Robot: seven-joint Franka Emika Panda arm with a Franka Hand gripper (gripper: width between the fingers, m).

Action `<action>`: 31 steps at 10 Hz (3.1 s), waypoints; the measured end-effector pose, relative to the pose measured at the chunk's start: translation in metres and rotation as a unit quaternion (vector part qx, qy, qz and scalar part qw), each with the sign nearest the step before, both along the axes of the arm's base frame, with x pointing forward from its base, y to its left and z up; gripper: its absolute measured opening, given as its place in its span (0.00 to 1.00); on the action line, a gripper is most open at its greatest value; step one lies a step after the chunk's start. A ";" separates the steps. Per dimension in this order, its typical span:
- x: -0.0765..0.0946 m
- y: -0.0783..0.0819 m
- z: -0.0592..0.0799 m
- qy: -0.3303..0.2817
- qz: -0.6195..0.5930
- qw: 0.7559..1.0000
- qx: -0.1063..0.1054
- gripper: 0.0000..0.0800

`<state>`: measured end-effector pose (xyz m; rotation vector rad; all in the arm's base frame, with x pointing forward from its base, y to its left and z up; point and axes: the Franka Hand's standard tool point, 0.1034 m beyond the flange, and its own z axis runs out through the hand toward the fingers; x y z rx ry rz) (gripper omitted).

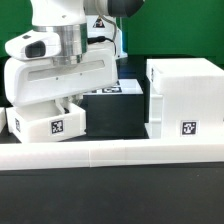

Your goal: Assemble drawer

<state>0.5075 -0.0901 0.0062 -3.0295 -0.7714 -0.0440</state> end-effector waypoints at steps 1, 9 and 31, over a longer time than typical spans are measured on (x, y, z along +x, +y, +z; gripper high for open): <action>0.000 0.000 0.000 0.000 0.000 1.000 0.000 0.05; -0.001 0.021 0.023 0.014 0.099 0.995 -0.003 0.05; 0.019 0.063 0.010 0.011 0.474 0.880 -0.031 0.05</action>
Offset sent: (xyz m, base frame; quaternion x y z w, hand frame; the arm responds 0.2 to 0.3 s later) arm 0.0000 0.0000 0.0000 0.0000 0.0000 0.0000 1.0000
